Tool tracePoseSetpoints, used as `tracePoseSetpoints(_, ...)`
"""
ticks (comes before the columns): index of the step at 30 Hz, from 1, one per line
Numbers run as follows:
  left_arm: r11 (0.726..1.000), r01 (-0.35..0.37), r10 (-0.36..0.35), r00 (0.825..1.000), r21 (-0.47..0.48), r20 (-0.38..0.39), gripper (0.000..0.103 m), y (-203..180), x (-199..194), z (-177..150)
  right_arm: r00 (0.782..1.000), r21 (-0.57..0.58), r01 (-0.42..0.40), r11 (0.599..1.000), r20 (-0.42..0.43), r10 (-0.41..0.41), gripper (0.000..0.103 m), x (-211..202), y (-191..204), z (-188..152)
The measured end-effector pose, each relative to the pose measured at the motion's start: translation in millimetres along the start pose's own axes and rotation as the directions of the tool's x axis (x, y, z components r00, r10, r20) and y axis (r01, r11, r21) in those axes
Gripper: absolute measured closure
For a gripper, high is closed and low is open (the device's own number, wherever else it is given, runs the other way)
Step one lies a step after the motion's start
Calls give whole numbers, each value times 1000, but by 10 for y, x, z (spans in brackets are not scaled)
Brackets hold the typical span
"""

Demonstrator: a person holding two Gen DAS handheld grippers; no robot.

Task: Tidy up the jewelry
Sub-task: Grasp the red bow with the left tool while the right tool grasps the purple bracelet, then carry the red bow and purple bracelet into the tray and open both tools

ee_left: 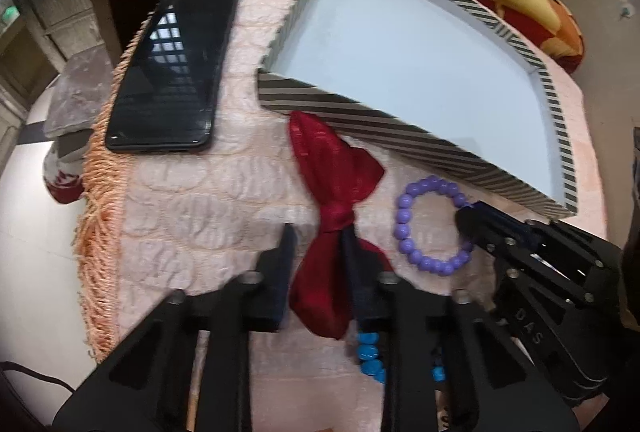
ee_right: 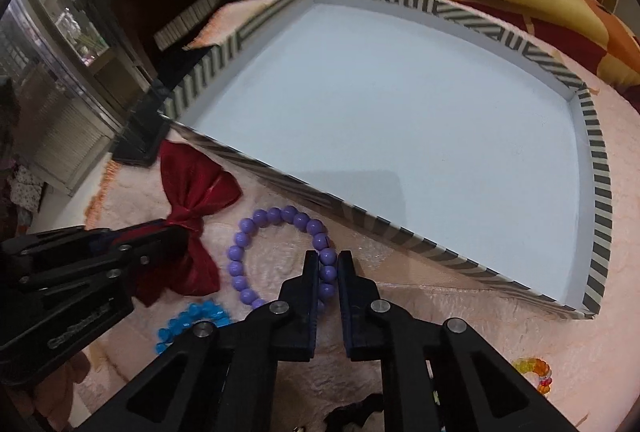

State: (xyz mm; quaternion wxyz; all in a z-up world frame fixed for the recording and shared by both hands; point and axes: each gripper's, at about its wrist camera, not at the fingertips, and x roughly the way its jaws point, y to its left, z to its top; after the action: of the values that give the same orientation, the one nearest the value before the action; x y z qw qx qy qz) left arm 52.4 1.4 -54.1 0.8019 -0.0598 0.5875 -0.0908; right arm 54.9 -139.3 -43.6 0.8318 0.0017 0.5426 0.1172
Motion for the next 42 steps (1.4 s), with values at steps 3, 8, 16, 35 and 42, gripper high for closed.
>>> tracePoseSetpoints(3, 1000, -10, 10, 1000, 4, 18, 95, -17, -77, -13, 999, -19, -6, 1000, 32, 7, 94, -189, 36, -17)
tracePoseSetpoints(8, 1000, 6, -6, 999, 0, 50, 96, 19, -275, -36, 998, -33, -27, 999, 57, 29, 94, -383, 70, -6)
tracePoseSetpoints(16, 999, 23, -26, 991, 28, 131, 96, -39, -701, 27, 989, -33, -78, 996, 120, 81, 94, -695, 117, 173)
tracePoseSetpoints(35, 995, -14, 5, 996, 95, 94, 96, -238, -225, 882, 989, 97, -99, 990, 120, 87, 94, -332, -339, 860)
tracePoseSetpoints(42, 994, -9, 7, 1000, 107, 22, 95, -223, 3, 868, 995, 158, -98, 983, 49, 91, 94, 104, -557, 957)
